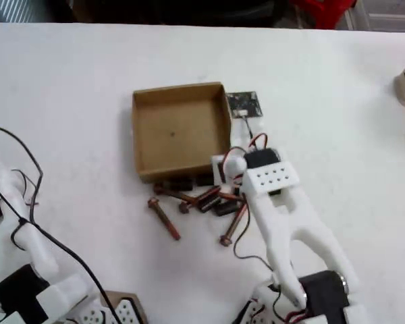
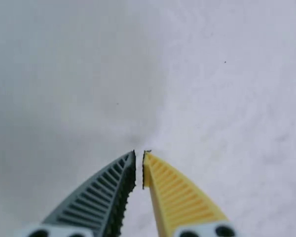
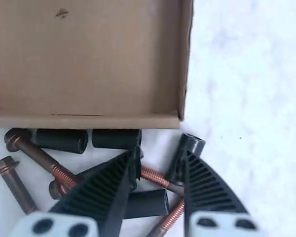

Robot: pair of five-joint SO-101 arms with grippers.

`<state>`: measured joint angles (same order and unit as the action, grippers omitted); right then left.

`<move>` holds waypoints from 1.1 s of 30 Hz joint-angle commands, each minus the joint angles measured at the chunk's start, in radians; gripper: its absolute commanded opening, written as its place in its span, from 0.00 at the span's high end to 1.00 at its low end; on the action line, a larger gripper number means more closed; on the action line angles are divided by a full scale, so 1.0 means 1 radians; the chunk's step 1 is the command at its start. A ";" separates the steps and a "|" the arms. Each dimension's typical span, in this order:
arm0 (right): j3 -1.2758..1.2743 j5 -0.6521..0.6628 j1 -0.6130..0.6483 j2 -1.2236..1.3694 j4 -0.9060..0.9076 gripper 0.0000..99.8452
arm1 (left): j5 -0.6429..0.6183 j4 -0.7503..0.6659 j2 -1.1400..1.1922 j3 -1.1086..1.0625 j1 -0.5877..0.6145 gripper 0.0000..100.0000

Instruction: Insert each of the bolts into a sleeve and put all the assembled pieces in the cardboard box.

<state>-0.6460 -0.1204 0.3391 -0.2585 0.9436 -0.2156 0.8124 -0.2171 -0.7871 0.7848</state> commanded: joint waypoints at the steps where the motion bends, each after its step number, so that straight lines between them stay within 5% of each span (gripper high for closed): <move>1: 0.097 0.008 -0.033 0.062 -0.013 0.92 | -0.002 -0.017 0.001 0.005 -0.018 0.94; 22: 0.215 -0.048 -0.051 0.318 0.156 0.88 | -0.002 -0.018 0.002 0.003 -0.048 0.94; 33: 0.216 -0.215 -0.073 0.344 0.104 0.88 | -0.002 -0.018 0.002 0.003 -0.050 0.94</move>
<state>-0.4664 -0.3122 0.2777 0.0944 1.0587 -0.2156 0.8109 -0.2171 -0.7871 0.7526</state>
